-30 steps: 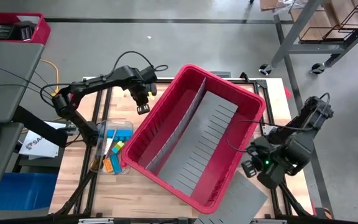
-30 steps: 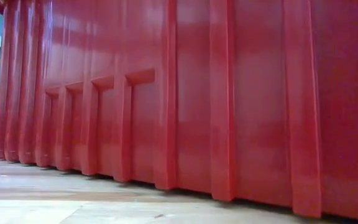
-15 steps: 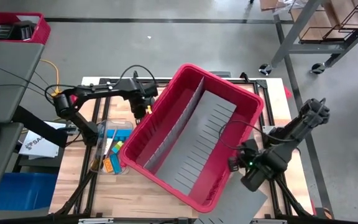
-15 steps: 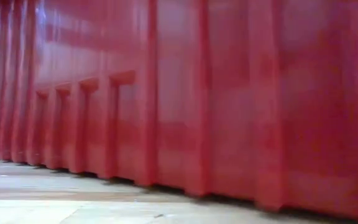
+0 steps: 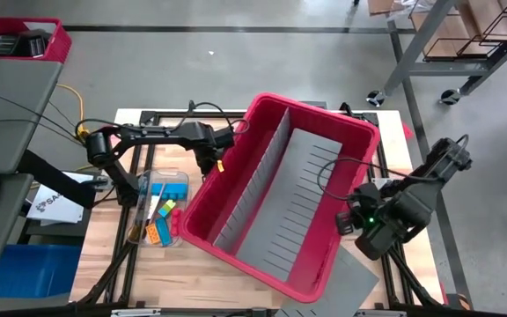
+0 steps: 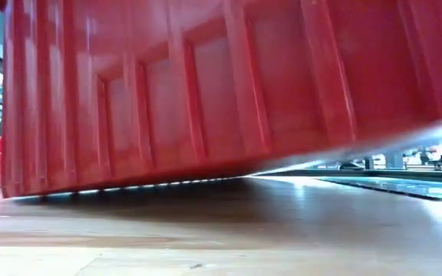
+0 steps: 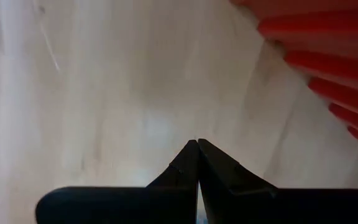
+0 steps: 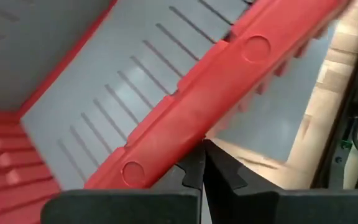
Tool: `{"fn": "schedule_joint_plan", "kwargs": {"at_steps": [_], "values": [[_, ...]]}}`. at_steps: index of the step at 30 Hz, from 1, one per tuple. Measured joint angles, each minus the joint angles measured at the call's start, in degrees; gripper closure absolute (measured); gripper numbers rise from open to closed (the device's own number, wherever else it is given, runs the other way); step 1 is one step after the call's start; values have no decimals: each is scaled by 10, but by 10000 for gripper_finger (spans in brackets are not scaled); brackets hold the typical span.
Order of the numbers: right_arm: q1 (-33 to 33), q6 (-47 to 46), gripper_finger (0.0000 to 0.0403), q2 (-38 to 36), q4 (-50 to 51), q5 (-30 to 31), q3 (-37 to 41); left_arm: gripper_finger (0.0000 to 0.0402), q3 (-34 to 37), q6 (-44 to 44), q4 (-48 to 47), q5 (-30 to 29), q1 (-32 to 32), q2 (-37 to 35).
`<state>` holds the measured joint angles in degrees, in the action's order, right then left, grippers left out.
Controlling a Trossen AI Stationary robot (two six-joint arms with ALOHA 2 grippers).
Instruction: Sort Items/Unsort Items
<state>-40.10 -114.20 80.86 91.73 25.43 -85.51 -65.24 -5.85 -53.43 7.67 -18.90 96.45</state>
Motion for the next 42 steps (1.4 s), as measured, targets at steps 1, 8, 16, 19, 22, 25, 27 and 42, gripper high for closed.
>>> {"fn": "schedule_joint_plan", "kwargs": {"at_steps": [1, 8, 16, 19, 22, 25, 27, 42], "values": [[0, 12, 402, 0, 2, 0, -12, 401, -3, -1, 3, -5, 0, 4], [2, 94, 403, 2, -19, 47, -111, 401, -39, -25, 0, -88, 5, 36], [4, 187, 403, 2, -35, 184, -235, 402, -117, -31, -110, -100, 9, 126], [13, 214, 403, 3, -28, 266, -263, 402, -127, -32, -157, -99, 14, 159], [34, 240, 403, 2, -30, 327, -277, 402, -126, -36, -185, -57, 32, 182], [67, 283, 403, 2, -35, 339, -285, 402, -140, -36, -197, -12, 54, 203], [88, 316, 403, 1, -49, 334, -285, 402, -156, -28, -194, -12, 75, 219], [178, 573, 403, 3, -279, 254, -284, 401, -248, -24, -159, -23, 132, 270]]}}
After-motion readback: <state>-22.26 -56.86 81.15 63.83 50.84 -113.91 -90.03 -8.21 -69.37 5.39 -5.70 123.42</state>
